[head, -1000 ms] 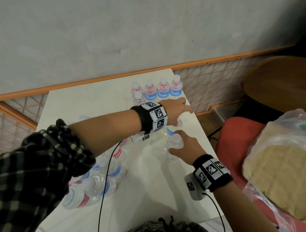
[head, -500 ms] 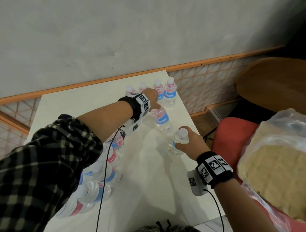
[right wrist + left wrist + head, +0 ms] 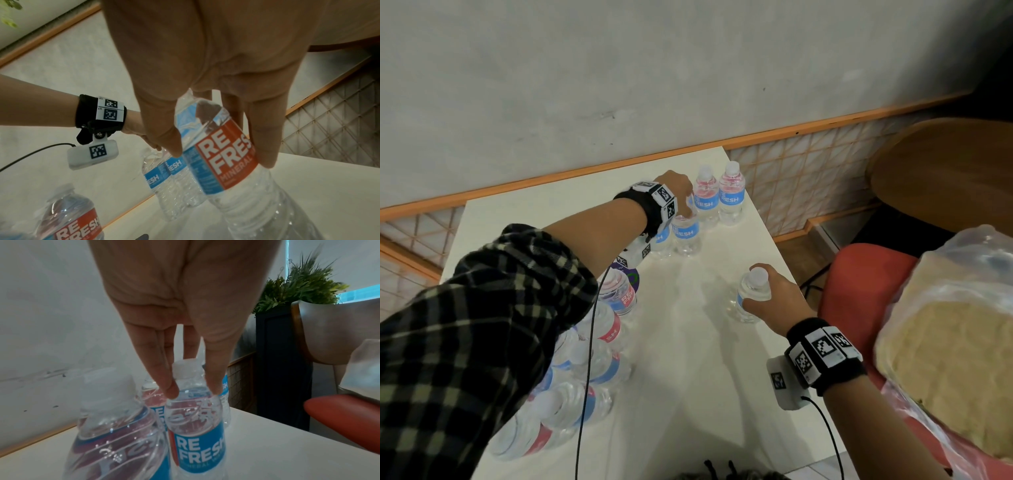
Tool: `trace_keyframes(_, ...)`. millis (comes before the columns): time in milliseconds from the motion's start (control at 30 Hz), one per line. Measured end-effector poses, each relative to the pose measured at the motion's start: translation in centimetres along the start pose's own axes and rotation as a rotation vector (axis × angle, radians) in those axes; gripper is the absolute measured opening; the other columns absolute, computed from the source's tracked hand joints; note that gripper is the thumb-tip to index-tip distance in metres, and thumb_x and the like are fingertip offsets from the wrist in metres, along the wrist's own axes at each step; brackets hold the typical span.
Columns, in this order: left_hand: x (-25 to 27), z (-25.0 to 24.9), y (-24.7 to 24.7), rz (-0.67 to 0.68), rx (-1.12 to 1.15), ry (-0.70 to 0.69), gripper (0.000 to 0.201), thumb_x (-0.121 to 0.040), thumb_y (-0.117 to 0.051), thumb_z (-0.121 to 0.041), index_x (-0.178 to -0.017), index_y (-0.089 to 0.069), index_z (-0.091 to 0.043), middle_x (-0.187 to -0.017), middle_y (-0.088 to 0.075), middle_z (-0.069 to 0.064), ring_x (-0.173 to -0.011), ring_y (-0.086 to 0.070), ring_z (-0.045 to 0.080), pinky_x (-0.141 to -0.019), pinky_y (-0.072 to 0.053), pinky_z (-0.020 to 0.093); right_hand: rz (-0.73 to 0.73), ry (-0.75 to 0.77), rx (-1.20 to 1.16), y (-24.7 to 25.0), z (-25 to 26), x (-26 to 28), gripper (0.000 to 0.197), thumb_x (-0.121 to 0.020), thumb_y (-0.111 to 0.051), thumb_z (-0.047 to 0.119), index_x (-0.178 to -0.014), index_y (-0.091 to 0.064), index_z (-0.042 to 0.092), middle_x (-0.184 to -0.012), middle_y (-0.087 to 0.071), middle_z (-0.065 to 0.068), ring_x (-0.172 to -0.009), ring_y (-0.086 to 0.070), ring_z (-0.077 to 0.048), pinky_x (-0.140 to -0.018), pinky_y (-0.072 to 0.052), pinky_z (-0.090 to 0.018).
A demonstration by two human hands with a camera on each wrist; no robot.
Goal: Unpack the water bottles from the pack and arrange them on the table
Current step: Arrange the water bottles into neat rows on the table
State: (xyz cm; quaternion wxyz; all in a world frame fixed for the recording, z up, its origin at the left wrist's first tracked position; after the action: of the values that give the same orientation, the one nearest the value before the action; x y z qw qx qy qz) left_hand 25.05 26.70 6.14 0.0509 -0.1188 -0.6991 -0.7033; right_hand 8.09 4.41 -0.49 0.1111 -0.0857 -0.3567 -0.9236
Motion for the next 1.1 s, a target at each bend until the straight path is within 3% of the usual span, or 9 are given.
trace_keyframes(100, -0.4, 0.2, -0.1, 0.028, 0.009, 0.003, 0.044, -0.077, -0.076, -0.026, -0.115, -0.063, -0.007, -0.111, -0.064, 0.012, -0.1, -0.062, 0.031, -0.072, -0.044, 0.029, -0.005, 0.001, 0.001, -0.2, -0.4, -0.3, 0.042, -0.072, -0.069, 0.028, -0.109, -0.05, 0.031, -0.098, -0.061, 0.007, -0.091, -0.057, -0.016, -0.077, -0.04, -0.024)
trace_keyframes(300, -1.9, 0.6, -0.2, 0.059, -0.001, 0.033, 0.029, -0.065, -0.083, -0.027, -0.074, -0.061, -0.011, -0.062, -0.059, 0.003, -0.059, -0.058, 0.023, -0.055, -0.049, 0.028, -0.015, 0.008, 0.011, -0.5, -0.8, -0.6, 0.036, -0.07, -0.068, 0.029, -0.1, -0.049, 0.032, -0.091, -0.06, 0.009, -0.086, -0.057, -0.015, -0.075, -0.04, -0.024)
trace_keyframes(433, -2.5, 0.8, -0.5, 0.063, -0.011, 0.015, 0.031, -0.063, -0.084, -0.028, -0.063, -0.056, -0.013, -0.057, -0.057, 0.002, -0.054, -0.059, 0.021, -0.051, -0.048, 0.026, -0.017, 0.011, 0.025, -0.6, -0.9, -0.7, 0.033, -0.07, -0.067, 0.032, -0.095, -0.046, 0.036, -0.088, -0.059, 0.01, -0.082, -0.056, -0.013, -0.067, -0.038, -0.02)
trace_keyframes(567, -2.0, 1.3, -0.6, 0.026, -0.068, -0.001, 0.047, -0.068, -0.075, -0.048, -0.1, -0.065, -0.014, -0.088, -0.066, 0.005, -0.08, -0.066, 0.028, -0.064, -0.05, 0.032, -0.018, 0.007, 0.015, -0.5, -1.0, -0.6, 0.034, -0.07, -0.067, 0.033, -0.097, -0.046, 0.035, -0.091, -0.06, 0.008, -0.084, -0.057, -0.016, -0.071, -0.039, -0.023)
trace_keyframes(667, -1.6, 3.3, -0.7, 0.025, -0.123, 0.021, 0.084, -0.059, -0.082, -0.05, -0.13, -0.044, -0.026, -0.117, -0.054, 0.004, -0.1, -0.059, 0.032, -0.073, -0.049, 0.037, -0.012, 0.017, 0.009, -0.4, -0.8, -0.4, 0.042, -0.072, -0.07, 0.029, -0.109, -0.05, 0.029, -0.097, -0.061, 0.006, -0.091, -0.057, -0.017, -0.078, -0.042, -0.026)
trace_keyframes(767, -1.4, 5.6, -1.1, 0.072, -0.211, 0.065, 0.104, -0.053, -0.087, -0.042, -0.139, -0.029, -0.031, -0.134, -0.046, 0.003, -0.113, -0.056, 0.029, -0.079, -0.051, 0.035, -0.019, 0.026, -0.005, -0.3, -0.8, -0.3, 0.047, -0.072, -0.071, 0.028, -0.114, -0.051, 0.028, -0.102, -0.062, 0.005, -0.095, -0.057, -0.017, -0.084, -0.045, -0.029)
trace_keyframes(833, -1.4, 6.6, -1.5, 0.136, -0.239, 0.085, 0.086, -0.061, -0.084, -0.042, -0.135, -0.044, -0.024, -0.132, -0.052, 0.001, -0.115, -0.056, 0.024, -0.087, -0.052, 0.035, -0.018, 0.022, -0.011, -0.4, -0.8, -0.4, 0.048, -0.072, -0.072, 0.026, -0.115, -0.051, 0.028, -0.103, -0.061, 0.005, -0.096, -0.057, -0.018, -0.086, -0.046, -0.03)
trace_keyframes(967, 0.7, 5.9, -0.5, 0.139, -0.219, 0.074, 0.049, -0.066, -0.083, -0.032, -0.108, -0.064, -0.015, -0.095, -0.068, 0.002, -0.087, -0.066, 0.021, -0.072, -0.055, 0.031, -0.009, 0.015, -0.02, -0.4, -0.7, -0.4, 0.048, -0.072, -0.071, 0.025, -0.115, -0.05, 0.029, -0.103, -0.061, 0.005, -0.096, -0.057, -0.018, -0.085, -0.046, -0.029)
trace_keyframes(1100, 1.6, 5.2, 0.3, 0.088, -0.07, 0.081, 0.023, -0.079, -0.074, -0.025, -0.082, -0.058, -0.008, -0.058, -0.05, 0.0, -0.069, -0.056, 0.022, -0.064, -0.045, 0.027, -0.008, 0.024, -0.021, -0.4, -0.8, -0.4, 0.043, -0.072, -0.07, 0.025, -0.111, -0.052, 0.029, -0.099, -0.061, 0.006, -0.094, -0.058, -0.017, -0.085, -0.047, -0.031)
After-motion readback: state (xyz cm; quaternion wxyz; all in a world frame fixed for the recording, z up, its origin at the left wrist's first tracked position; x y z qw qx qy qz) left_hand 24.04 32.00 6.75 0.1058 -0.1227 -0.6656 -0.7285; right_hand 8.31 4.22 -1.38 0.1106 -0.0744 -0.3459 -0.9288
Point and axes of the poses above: each hand's wrist, its own x-axis away from the middle knuckle, its own y-axis out of the back of the hand, z = x × y, the point moved 2 cm from there along -x, towards the middle knuckle
